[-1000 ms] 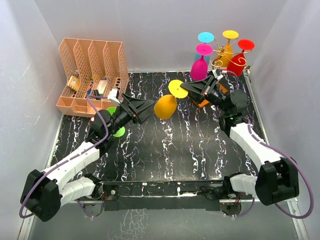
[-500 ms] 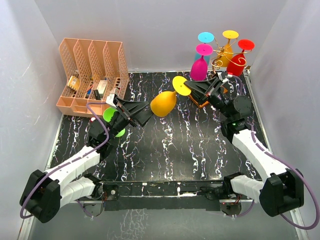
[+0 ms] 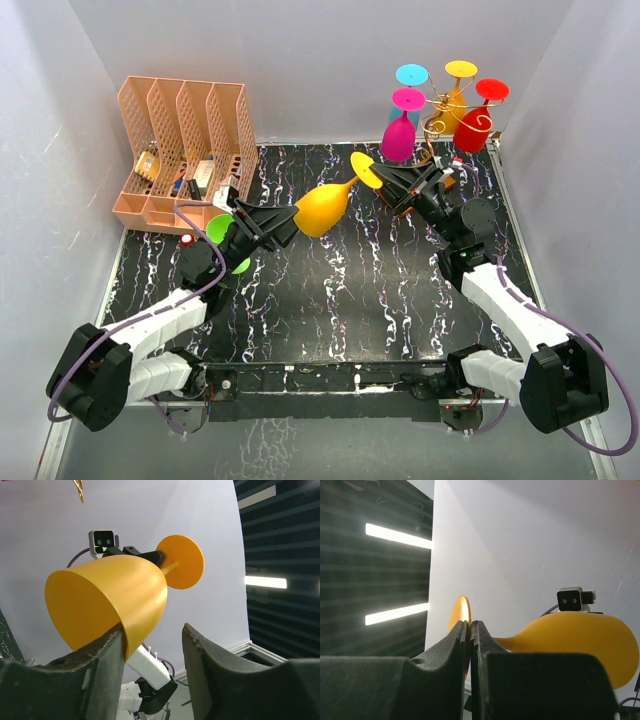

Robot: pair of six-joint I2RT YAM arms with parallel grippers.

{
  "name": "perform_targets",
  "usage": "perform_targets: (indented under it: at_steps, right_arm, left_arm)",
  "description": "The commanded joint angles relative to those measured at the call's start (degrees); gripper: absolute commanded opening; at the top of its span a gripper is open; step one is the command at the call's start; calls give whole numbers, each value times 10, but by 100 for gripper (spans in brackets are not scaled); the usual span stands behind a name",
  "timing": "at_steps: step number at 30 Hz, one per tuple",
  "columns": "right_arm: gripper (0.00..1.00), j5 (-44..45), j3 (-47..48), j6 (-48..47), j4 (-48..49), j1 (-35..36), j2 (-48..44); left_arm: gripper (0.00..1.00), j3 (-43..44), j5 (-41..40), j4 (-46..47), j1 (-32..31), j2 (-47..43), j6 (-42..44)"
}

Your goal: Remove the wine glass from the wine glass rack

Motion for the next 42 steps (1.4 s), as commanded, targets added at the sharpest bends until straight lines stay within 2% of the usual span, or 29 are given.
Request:
perform_targets:
  at_steps: [1,5,8,9,13,18,24,26,29,32,37,40,42]
  right_arm:
    - [7,10,-13,-34,-7,7,-9]
    - [10,18,-13,-86,-58,7,-20]
    - [21,47,-8,-146,-135,6,-41]
    - [28,59,-8,-177,-173,-1,-52]
    - [57,154,-2,-314,-319,-10,-114]
    - [84,293,2,-476,-479,-9,-187]
    - [94,472,32,-546,-641,-10,-201]
    - [98,523,53,-542,-696,-10,-187]
    - [98,556,72,-552,-729,-9,-172]
    - [98,563,64,-574,-719,-10,-174]
    - [98,574,78,-610,-725,-9,-170]
    - [98,591,86,-644,-731,-8,-164]
    - [98,569,83,-670,-721,-7,-174]
  left_arm:
    - [40,24,-1,78,-3,0,-4]
    - [23,27,3,84,-3,13,9]
    - [7,21,-2,73,-4,16,15]
    - [2,16,-8,77,-3,15,15]
    - [0,0,-12,74,-4,-1,22]
    - [0,-9,-14,2,-4,-44,60]
    - [0,6,-9,-199,-3,-115,156]
    - [0,49,-13,-315,-3,-140,210]
    - [0,146,-40,-544,-4,-148,326]
    - [0,237,-77,-710,-4,-127,427]
    - [0,386,-140,-920,-4,-46,561]
    - [0,470,-191,-1026,-3,22,629]
    - [0,522,-232,-1083,-3,66,669]
